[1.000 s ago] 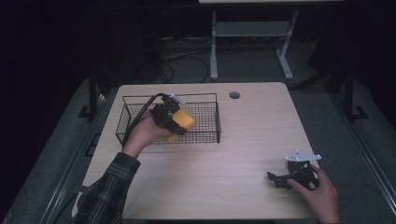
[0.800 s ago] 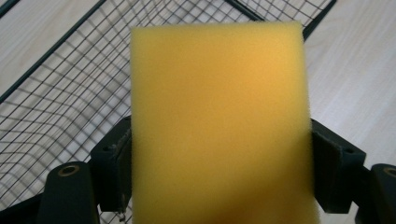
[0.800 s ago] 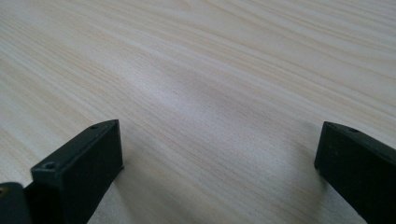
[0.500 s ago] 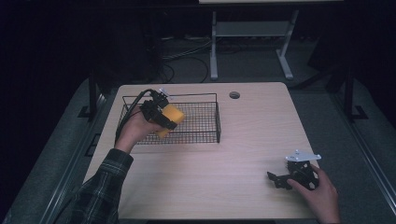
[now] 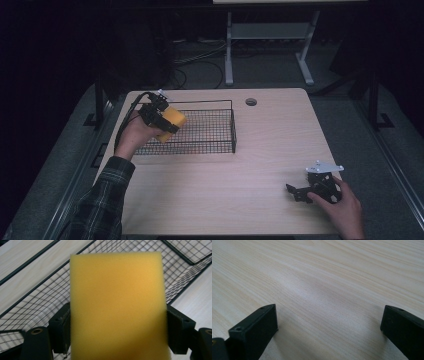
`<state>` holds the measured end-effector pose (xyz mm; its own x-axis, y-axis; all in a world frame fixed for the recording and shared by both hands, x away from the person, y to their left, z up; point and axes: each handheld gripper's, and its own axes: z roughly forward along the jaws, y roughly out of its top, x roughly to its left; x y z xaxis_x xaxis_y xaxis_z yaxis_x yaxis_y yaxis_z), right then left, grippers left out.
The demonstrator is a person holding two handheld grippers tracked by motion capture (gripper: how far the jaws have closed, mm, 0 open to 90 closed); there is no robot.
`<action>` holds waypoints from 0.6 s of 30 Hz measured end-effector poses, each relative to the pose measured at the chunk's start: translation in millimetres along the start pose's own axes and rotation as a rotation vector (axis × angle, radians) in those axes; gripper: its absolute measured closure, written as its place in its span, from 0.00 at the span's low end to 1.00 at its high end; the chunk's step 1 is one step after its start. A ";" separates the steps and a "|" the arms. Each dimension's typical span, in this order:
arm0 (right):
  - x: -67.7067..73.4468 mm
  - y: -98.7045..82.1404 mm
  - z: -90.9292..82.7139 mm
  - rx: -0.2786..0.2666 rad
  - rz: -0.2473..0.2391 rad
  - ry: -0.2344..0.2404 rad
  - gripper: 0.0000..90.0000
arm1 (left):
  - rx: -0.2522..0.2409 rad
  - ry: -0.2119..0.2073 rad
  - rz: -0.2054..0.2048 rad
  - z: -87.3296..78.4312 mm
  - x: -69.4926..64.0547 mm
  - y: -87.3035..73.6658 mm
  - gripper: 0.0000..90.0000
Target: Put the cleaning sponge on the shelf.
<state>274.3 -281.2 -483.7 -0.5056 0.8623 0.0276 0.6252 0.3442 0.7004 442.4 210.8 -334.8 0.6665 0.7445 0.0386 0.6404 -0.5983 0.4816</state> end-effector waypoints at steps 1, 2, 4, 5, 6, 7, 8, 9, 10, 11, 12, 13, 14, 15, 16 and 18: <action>0.0 0.0 0.0 0.000 -0.001 0.000 0.00 | 0.003 0.007 -0.008 -0.9 4.8 -2.1 0.25; 0.0 0.0 0.0 0.000 -0.001 0.000 0.00 | 0.003 0.007 -0.008 -0.9 4.8 -2.1 0.25; 0.0 0.0 0.0 0.000 0.000 0.000 0.00 | 0.003 0.014 -0.023 -1.2 9.0 -4.4 0.25; 0.0 0.0 0.0 -0.001 0.000 0.000 0.00 | 0.003 0.020 -0.030 -1.3 11.1 -5.4 0.25; 0.0 0.0 0.0 -0.001 0.000 0.000 0.00 | 0.001 0.024 -0.039 -1.2 13.2 -6.4 0.25; 0.0 0.0 0.0 -0.001 0.000 0.000 0.00 | 0.002 0.027 -0.044 -1.6 15.8 -7.5 0.25; 0.1 0.1 0.1 -0.001 0.001 -0.001 0.00 | 0.000 0.028 -0.049 -1.8 18.2 -8.4 0.25; 0.2 0.2 0.2 -0.001 0.003 -0.002 0.00 | -0.001 0.033 -0.055 -2.0 20.6 -9.3 0.25; 0.3 0.2 0.2 -0.001 0.003 -0.003 0.00 | -0.002 0.037 -0.060 -2.1 22.8 -10.3 0.25; 0.3 0.2 0.3 -0.001 0.004 -0.003 0.00 | -0.001 0.042 -0.063 -2.0 25.2 -11.4 0.25; 0.3 0.2 0.3 -0.001 0.004 -0.003 0.00 | 0.000 0.044 -0.070 -1.7 27.5 -12.6 0.25; 0.3 0.2 0.3 -0.001 0.004 -0.003 0.00 | 0.003 0.050 -0.071 -1.5 29.8 -13.9 0.25; 0.3 0.2 0.3 -0.001 0.004 -0.003 0.00 | 0.006 0.055 -0.073 -1.1 32.3 -15.3 0.25; 0.3 0.2 0.3 -0.001 0.004 -0.003 0.00 | 0.006 0.059 -0.077 -0.6 34.5 -16.7 0.25; 0.4 0.2 0.3 -0.001 0.004 -0.003 0.00 | 0.009 0.063 -0.076 -0.3 37.0 -18.0 0.25; 0.4 0.3 0.3 -0.001 0.005 -0.004 0.00 | 0.004 0.067 -0.087 1.0 41.4 -20.9 0.25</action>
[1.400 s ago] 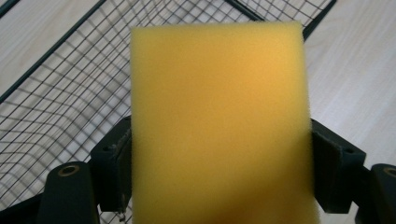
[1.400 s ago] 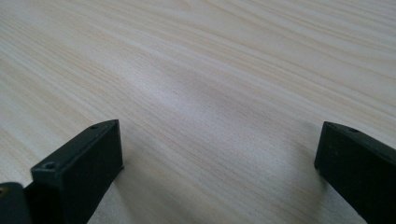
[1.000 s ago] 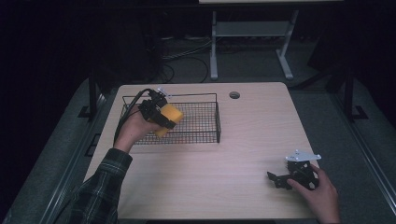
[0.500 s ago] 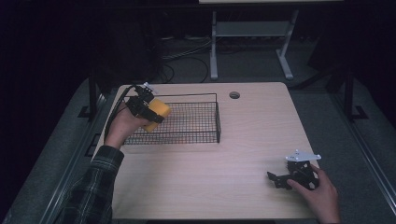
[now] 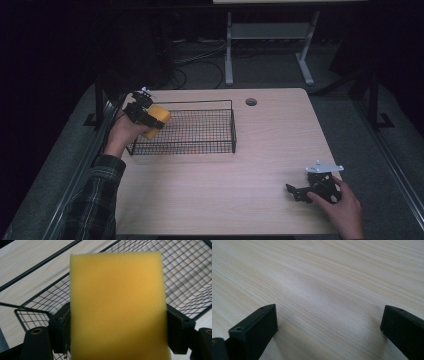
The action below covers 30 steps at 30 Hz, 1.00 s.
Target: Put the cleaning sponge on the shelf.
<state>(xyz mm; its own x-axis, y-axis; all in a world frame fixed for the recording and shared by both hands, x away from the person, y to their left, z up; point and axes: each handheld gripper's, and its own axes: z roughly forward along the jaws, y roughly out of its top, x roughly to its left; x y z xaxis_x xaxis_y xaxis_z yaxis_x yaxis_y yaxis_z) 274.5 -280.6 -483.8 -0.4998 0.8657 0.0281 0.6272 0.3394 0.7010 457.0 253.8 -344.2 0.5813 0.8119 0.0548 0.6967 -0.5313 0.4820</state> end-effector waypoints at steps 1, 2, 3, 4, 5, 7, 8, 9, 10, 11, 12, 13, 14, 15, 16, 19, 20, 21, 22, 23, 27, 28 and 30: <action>0.0 0.0 0.0 0.000 0.000 0.000 0.00 | 0.002 0.005 0.003 0.5 2.8 -1.0 0.25; 0.0 0.0 0.0 0.000 0.000 0.000 0.00 | -0.001 0.008 -0.003 1.8 4.9 -2.2 0.25; 0.0 0.0 0.0 0.000 0.000 0.000 0.00 | 0.004 0.009 -0.005 2.9 7.2 -3.2 0.25; 0.0 0.1 0.0 0.000 0.000 0.000 0.00 | 0.004 0.010 -0.008 4.3 9.2 -4.2 0.25; 0.1 0.0 0.0 0.000 0.001 -0.001 0.00 | 0.006 0.009 -0.011 5.3 10.9 -5.1 0.25; 0.1 0.1 0.1 0.000 0.002 -0.001 0.00 | 0.004 0.012 -0.017 7.6 15.9 -7.0 0.25; 0.1 0.1 0.1 0.000 0.001 -0.001 0.00 | 0.001 0.013 -0.019 8.8 17.0 -7.6 0.25; 0.1 0.1 0.1 0.000 0.001 -0.001 0.00 | 0.001 0.013 -0.019 8.8 17.0 -7.6 0.25; 0.1 0.1 0.1 0.000 0.001 -0.001 0.00 | 0.004 0.013 -0.020 9.8 17.8 -8.0 0.25; 0.1 0.1 0.1 0.000 0.001 -0.001 0.00 | 0.009 0.015 -0.016 10.9 18.9 -8.3 0.25; 0.1 0.1 0.1 0.000 0.001 -0.001 0.00 | 0.007 0.015 -0.017 12.0 19.6 -8.6 0.25; 0.1 0.1 0.1 0.000 0.001 0.000 0.00 | 0.002 0.011 -0.025 13.0 20.1 -9.0 0.25; 0.1 0.1 0.1 0.000 0.001 -0.001 0.00 | 0.008 0.012 -0.021 13.7 21.1 -9.2 0.25; 0.1 0.1 0.1 0.000 0.001 -0.001 0.00 | 0.007 0.015 -0.025 15.2 21.5 -9.5 0.25; 0.1 0.1 0.1 0.000 0.001 -0.001 0.00 | 0.012 0.015 -0.023 16.3 22.3 -9.7 0.25; 0.1 0.1 0.1 0.000 0.001 -0.001 0.00 | 0.009 0.011 -0.029 20.1 23.4 -10.7 0.25; 0.1 0.1 0.1 0.000 0.001 -0.001 0.00 | 0.011 0.008 -0.029 21.2 24.0 -11.1 0.25; 0.1 0.1 0.1 0.000 0.002 -0.001 0.00 | 0.011 0.007 -0.030 22.8 24.5 -11.8 0.25; 0.1 0.1 0.1 0.000 0.001 -0.001 0.00 | 0.013 0.007 -0.034 24.9 24.7 -12.7 0.25; 0.1 0.1 0.1 0.000 0.001 -0.001 0.00 | 0.015 0.006 -0.037 26.9 25.2 -13.7 0.25; 0.2 0.1 0.1 0.000 0.002 -0.002 0.00 | 0.028 -0.001 -0.047 34.5 27.9 -18.4 0.25; 0.2 0.1 0.1 0.000 0.002 -0.002 0.00 | 0.028 -0.001 -0.047 34.5 27.9 -18.4 0.25; 0.2 0.2 0.2 0.000 0.002 -0.002 0.00 | 0.028 -0.002 -0.051 37.1 28.7 -19.9 0.25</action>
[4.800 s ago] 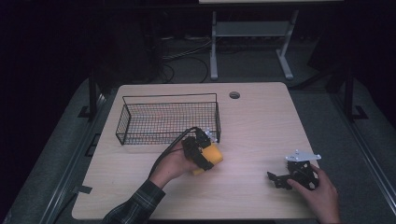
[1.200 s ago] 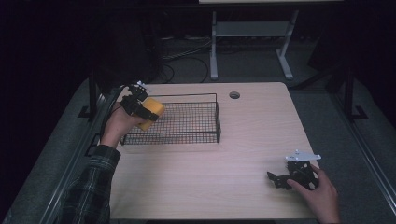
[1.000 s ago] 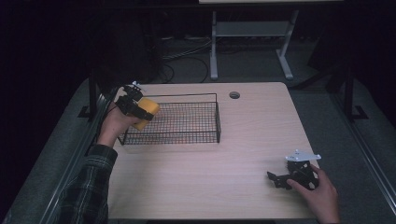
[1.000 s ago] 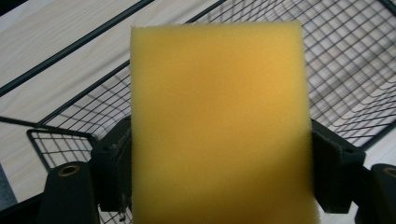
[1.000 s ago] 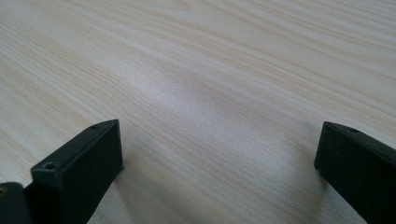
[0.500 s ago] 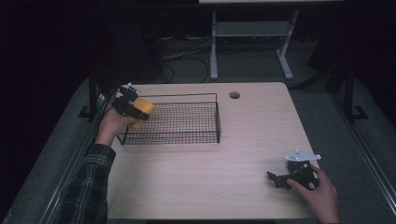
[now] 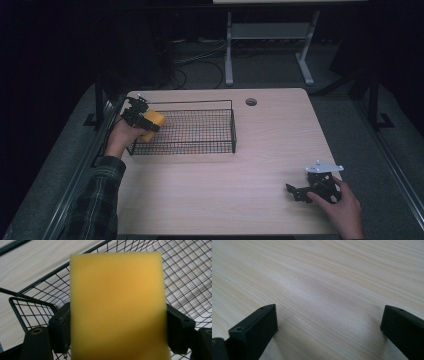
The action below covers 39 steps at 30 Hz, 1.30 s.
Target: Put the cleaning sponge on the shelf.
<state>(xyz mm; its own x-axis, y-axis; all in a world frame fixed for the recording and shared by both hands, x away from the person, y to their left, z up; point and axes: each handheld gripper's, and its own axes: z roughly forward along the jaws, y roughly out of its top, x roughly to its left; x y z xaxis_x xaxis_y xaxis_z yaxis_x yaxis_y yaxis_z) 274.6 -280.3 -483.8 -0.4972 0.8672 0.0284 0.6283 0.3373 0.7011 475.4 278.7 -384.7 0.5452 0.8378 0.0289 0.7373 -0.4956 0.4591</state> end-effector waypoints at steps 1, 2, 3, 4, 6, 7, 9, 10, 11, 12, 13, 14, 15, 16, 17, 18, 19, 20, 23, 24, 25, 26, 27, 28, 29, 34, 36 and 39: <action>0.1 0.0 0.0 0.000 0.001 0.000 0.00 | 0.003 -0.004 0.000 1.3 0.4 -0.5 0.25; 0.1 0.0 0.0 0.000 0.001 0.000 0.00 | 0.011 -0.003 0.003 2.3 0.8 -0.7 0.25; 0.1 0.0 0.0 0.000 0.001 0.000 0.00 | 0.012 0.000 0.001 3.2 0.9 -1.0 0.25; 0.1 0.0 0.0 0.000 0.001 0.000 0.00 | 0.013 0.000 0.001 3.7 1.5 -0.9 0.25; 0.1 0.1 0.0 0.000 0.001 -0.001 0.00 | 0.010 -0.003 -0.003 4.7 2.3 -0.9 0.25; 0.0 0.1 0.0 0.001 0.000 -0.001 0.00 | 0.011 -0.001 -0.005 5.3 2.4 -0.8 0.25; 0.1 0.1 0.0 0.001 0.001 -0.001 0.00 | 0.018 -0.004 -0.008 7.2 3.0 -1.1 0.25; 0.1 0.1 0.0 0.001 0.001 -0.001 0.00 | 0.023 -0.003 -0.005 8.0 3.5 -1.2 0.25; 0.1 0.1 0.0 0.001 0.002 -0.001 0.00 | 0.025 -0.004 -0.003 9.0 3.8 -1.2 0.25; 0.1 0.1 0.0 0.001 0.002 -0.001 0.00 | 0.028 -0.004 -0.005 10.0 3.9 -1.2 0.25; 0.2 0.1 0.0 0.001 0.002 -0.001 0.00 | 0.030 -0.006 -0.006 11.0 3.9 -1.3 0.25; 0.2 0.1 0.0 0.001 0.002 -0.001 0.00 | 0.031 -0.007 -0.009 11.8 3.6 -1.2 0.25; 0.2 0.1 0.0 0.001 0.002 -0.001 0.00 | 0.035 -0.005 -0.006 13.4 3.2 -0.9 0.25; 0.2 0.1 0.0 0.001 0.002 -0.001 0.00 | 0.035 -0.005 -0.006 13.4 3.2 -0.9 0.25; 0.1 0.1 0.0 0.001 0.002 -0.001 0.00 | 0.040 -0.006 -0.004 14.2 3.1 -0.8 0.25; 0.1 0.1 0.0 0.001 0.001 -0.001 0.00 | 0.047 -0.006 -0.004 15.3 2.9 -0.8 0.25; 0.1 0.1 0.0 0.001 0.001 -0.001 0.00 | 0.051 -0.004 0.002 16.4 2.9 -0.8 0.25; 0.1 0.1 0.0 0.001 0.001 -0.001 0.00 | 0.054 -0.004 0.002 17.3 2.6 -0.8 0.25; 0.1 0.1 0.0 0.001 0.001 -0.001 0.00 | 0.059 -0.003 -0.001 18.4 2.4 -1.0 0.25; 0.1 0.1 0.0 0.001 0.001 -0.001 0.00 | 0.065 -0.002 -0.001 18.9 2.5 -1.2 0.25; 0.1 0.1 0.0 0.001 0.001 -0.001 0.00 | 0.068 -0.001 -0.002 19.5 2.7 -1.4 0.25; 0.1 0.1 0.0 0.001 0.001 -0.001 0.00 | 0.072 -0.001 -0.002 20.3 3.6 -1.9 0.25; 0.1 0.1 0.0 0.001 0.001 -0.001 0.00 | 0.072 -0.001 -0.002 20.3 3.6 -1.9 0.25; 0.1 0.1 0.0 0.000 0.001 -0.001 0.00 | 0.072 -0.001 -0.003 20.3 4.1 -2.0 0.25; 0.1 0.1 0.0 0.001 0.002 -0.001 0.00 | 0.071 -0.001 -0.004 20.2 4.4 -2.1 0.25; 0.1 0.1 0.0 0.001 0.001 -0.001 0.00 | 0.074 -0.001 -0.003 20.1 4.6 -2.6 0.24; 0.1 0.1 0.0 0.001 0.001 -0.001 0.00 | 0.081 0.002 0.002 20.4 4.9 -2.9 0.24; 0.1 0.1 0.0 0.001 0.001 -0.001 0.00 | 0.077 0.006 0.003 19.5 4.6 -2.8 0.22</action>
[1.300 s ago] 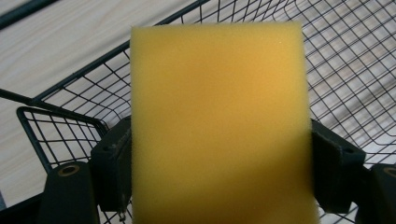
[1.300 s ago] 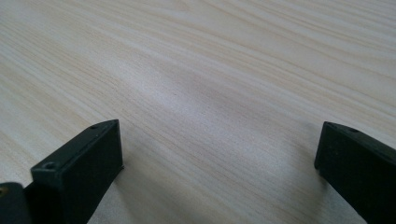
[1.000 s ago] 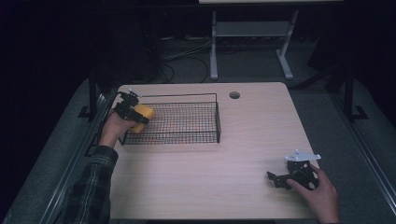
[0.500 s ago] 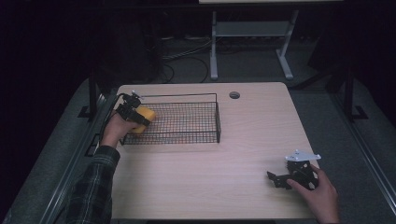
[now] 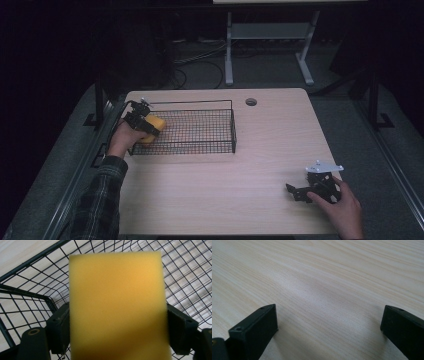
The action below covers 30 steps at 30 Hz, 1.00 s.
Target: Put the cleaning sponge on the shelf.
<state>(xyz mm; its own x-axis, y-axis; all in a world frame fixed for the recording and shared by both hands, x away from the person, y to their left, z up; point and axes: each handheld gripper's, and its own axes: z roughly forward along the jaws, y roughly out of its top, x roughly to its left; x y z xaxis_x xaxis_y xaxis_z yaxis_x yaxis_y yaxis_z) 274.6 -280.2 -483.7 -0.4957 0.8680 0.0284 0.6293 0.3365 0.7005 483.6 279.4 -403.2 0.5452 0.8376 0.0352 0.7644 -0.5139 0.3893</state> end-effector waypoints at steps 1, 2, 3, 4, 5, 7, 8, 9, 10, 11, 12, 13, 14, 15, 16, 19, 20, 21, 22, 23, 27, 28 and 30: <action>0.0 0.0 0.0 0.000 0.000 0.000 0.00 | 0.000 0.000 0.000 0.0 0.0 0.0 0.22; 0.1 0.0 0.0 0.000 0.001 0.000 0.00 | -0.002 0.001 -0.002 -0.1 -0.3 0.1 0.22; 0.0 0.0 0.0 0.000 0.000 0.000 0.00 | -0.003 0.000 -0.002 -0.2 -0.5 0.1 0.22; 0.0 0.0 0.0 0.000 0.000 0.000 0.00 | -0.003 0.000 0.000 -0.5 -0.7 0.2 0.21; 0.0 0.0 0.0 0.000 0.000 0.000 0.00 | -0.003 0.000 0.000 -0.5 -0.7 0.2 0.21; 0.0 0.0 0.0 0.000 0.001 0.000 0.00 | -0.005 -0.001 -0.002 -1.5 -0.6 0.0 0.21; 0.0 0.0 0.0 -0.001 0.000 0.000 0.00 | -0.007 0.000 -0.002 -2.5 -0.8 0.1 0.21; 0.0 0.0 0.0 0.000 0.000 0.000 0.00 | -0.013 0.003 -0.002 -3.9 -1.0 0.0 0.21; 0.0 0.0 0.0 0.000 0.000 0.000 0.00 | -0.020 0.001 -0.002 -5.7 -1.0 -0.1 0.21; 0.0 0.0 0.0 0.000 0.000 0.000 0.00 | -0.031 0.001 -0.005 -7.5 -1.0 -0.3 0.21; 0.0 0.0 0.0 0.000 0.001 0.000 0.00 | -0.035 -0.001 -0.005 -9.9 -0.9 -0.3 0.21; 0.1 0.0 0.0 0.000 0.001 0.000 0.00 | -0.042 -0.002 -0.004 -12.1 -0.7 -0.5 0.21; 0.0 0.0 0.0 0.000 0.000 0.000 0.00 | -0.051 -0.007 -0.007 -14.3 -0.6 -0.9 0.21; 0.1 0.1 0.0 0.001 0.001 0.000 0.00 | -0.057 -0.009 -0.011 -16.7 -0.6 -1.2 0.21; 0.0 0.1 0.0 0.000 0.001 0.000 0.00 | -0.060 -0.011 -0.008 -19.2 -0.6 -1.3 0.21; 0.3 0.3 0.1 0.002 0.003 -0.003 0.00 | -0.078 -0.006 -0.002 -28.9 -1.9 -2.2 0.21; 0.3 0.4 0.2 0.002 0.004 -0.003 0.00 | -0.095 -0.008 -0.002 -35.6 -2.8 -3.5 0.21; 0.3 0.4 0.2 0.002 0.004 -0.003 0.00 | -0.095 -0.008 -0.002 -35.6 -2.8 -3.5 0.21; 0.3 0.4 0.2 0.001 0.004 -0.003 0.00 | -0.103 -0.007 -0.001 -38.9 -3.0 -4.4 0.21; 0.4 0.4 0.2 0.001 0.005 -0.003 0.00 | -0.107 -0.005 -0.001 -42.0 -3.3 -5.5 0.21; 0.3 0.4 0.2 0.002 0.004 -0.003 0.00 | -0.121 -0.007 0.006 -52.0 -5.2 -10.0 0.21; 0.3 0.4 0.2 0.002 0.004 -0.003 0.00 | -0.124 -0.007 0.009 -54.6 -5.7 -11.2 0.21; 0.3 0.4 0.1 0.002 0.004 -0.003 0.00 | -0.135 -0.005 0.013 -60.1 -7.3 -13.3 0.21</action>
<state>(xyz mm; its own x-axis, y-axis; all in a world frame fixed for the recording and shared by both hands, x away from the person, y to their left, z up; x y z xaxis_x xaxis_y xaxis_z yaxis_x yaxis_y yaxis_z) 274.8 -279.7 -483.5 -0.4913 0.8705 0.0289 0.6325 0.3338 0.6989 448.7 291.3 -353.3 0.5563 0.8302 0.0368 0.7043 -0.4945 0.5093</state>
